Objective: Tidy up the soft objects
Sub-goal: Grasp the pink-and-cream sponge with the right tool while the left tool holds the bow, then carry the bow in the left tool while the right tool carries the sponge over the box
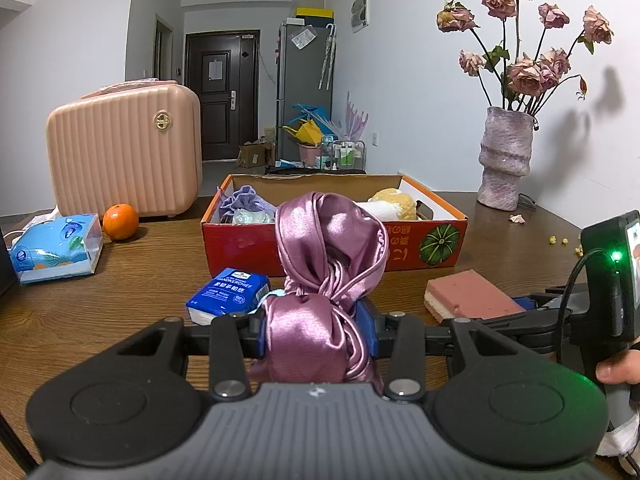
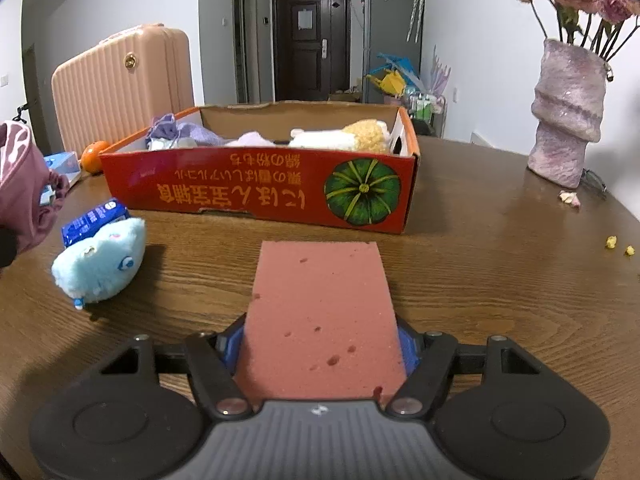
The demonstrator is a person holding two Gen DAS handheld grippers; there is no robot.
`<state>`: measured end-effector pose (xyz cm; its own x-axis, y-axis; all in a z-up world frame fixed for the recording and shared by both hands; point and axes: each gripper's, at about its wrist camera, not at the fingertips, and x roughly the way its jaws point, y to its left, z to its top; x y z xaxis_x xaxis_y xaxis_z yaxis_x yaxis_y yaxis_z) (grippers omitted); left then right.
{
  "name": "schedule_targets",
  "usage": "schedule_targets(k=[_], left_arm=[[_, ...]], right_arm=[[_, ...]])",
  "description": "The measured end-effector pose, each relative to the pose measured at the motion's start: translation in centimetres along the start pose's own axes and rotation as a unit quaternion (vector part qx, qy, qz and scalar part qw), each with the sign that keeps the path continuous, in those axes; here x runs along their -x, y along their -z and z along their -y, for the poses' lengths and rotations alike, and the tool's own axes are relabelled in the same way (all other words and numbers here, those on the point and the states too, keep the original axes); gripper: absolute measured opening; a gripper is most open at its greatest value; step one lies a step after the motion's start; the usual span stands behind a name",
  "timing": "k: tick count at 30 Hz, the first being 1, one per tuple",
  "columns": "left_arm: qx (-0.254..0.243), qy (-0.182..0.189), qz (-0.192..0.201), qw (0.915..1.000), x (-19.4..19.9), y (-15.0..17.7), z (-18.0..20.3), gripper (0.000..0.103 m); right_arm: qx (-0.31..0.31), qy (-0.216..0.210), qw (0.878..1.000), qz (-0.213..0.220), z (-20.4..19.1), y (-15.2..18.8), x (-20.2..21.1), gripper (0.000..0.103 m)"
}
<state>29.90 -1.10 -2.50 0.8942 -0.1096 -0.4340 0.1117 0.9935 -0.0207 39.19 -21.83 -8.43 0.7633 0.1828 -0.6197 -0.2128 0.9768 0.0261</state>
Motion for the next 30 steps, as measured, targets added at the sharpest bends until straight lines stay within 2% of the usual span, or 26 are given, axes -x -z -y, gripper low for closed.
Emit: schedule_targets(k=[30], left_arm=[[0.013, -0.007, 0.007, 0.9999, 0.1, -0.3, -0.4, 0.042]], right_arm=[[-0.015, -0.024, 0.992, 0.121, -1.4, 0.1, 7.8, 0.069]])
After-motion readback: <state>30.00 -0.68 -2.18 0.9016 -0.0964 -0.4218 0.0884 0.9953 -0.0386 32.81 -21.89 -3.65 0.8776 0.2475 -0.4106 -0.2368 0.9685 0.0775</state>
